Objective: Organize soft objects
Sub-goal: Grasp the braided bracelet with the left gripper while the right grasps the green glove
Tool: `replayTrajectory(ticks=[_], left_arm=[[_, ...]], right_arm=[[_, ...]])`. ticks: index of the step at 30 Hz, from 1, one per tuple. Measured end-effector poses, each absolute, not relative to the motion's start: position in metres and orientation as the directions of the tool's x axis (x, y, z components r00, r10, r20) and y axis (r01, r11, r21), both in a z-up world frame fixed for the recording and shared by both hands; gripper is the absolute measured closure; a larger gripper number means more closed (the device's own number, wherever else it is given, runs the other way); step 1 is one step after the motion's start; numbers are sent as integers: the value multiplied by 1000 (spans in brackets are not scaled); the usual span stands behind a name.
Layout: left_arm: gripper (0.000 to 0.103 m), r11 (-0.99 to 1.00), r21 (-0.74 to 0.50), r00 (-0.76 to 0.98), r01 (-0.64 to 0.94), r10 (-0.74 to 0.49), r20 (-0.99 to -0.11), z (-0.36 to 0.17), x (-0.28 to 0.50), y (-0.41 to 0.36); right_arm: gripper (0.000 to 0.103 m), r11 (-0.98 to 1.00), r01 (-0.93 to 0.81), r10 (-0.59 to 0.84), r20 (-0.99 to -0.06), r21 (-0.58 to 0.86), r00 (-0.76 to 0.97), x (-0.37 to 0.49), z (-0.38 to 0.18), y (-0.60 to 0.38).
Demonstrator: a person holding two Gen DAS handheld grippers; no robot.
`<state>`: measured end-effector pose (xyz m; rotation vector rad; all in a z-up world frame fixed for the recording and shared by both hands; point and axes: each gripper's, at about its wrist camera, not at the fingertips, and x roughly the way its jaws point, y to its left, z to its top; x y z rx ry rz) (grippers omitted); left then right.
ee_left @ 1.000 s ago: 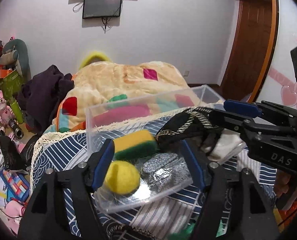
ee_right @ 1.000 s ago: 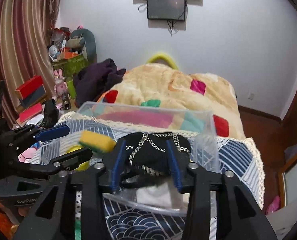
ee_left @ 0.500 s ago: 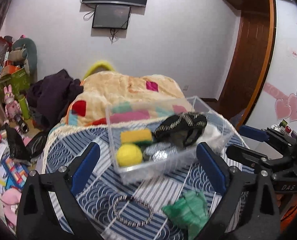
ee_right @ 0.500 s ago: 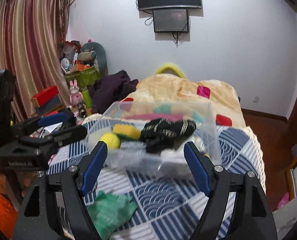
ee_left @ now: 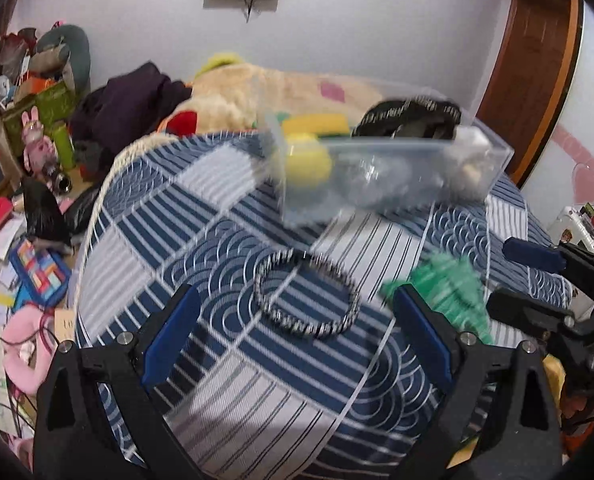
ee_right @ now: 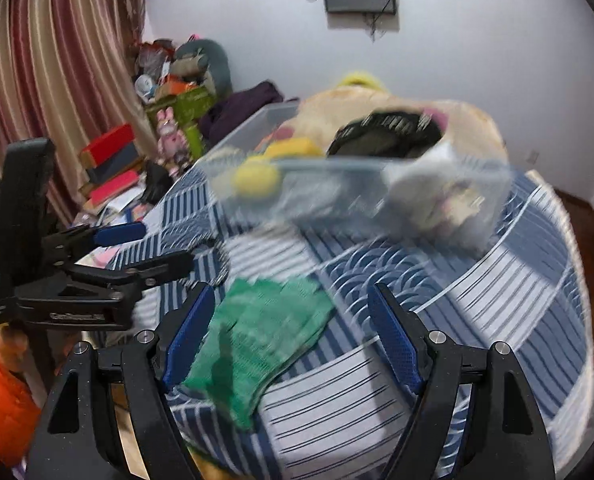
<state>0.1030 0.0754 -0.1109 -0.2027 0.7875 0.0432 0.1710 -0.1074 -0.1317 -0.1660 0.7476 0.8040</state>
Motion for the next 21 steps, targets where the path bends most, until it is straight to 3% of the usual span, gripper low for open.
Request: replayTrajectory(ticks=[2, 8, 10, 12, 17, 21], left_arm=[[5, 977, -176, 698, -118, -45, -715, -117, 101, 78], [5, 979, -167, 669, -119, -45, -742, -129, 105, 75], [5, 980, -166, 663, -113, -50, -747, -131, 110, 74], [5, 981, -160, 660, -109, -49, -750, -132, 115, 70], [7, 988, -132, 680, -84, -40, -732, -134, 128, 60], [31, 990, -114, 700, -79, -26, -714, -132, 130, 56]], right_arm=[[27, 675, -723, 596, -685, 147, 418, 172, -140, -100], [47, 669, -738, 566, -706, 92, 425, 165, -155, -89], [72, 677, -731, 568, -692, 84, 445, 165, -154, -92], [86, 685, -723, 574, -680, 92, 457, 167, -151, -98], [89, 729, -674, 578, -635, 119, 512, 174, -138, -120], [89, 755, -641, 575, -610, 139, 545, 178, -130, -135]])
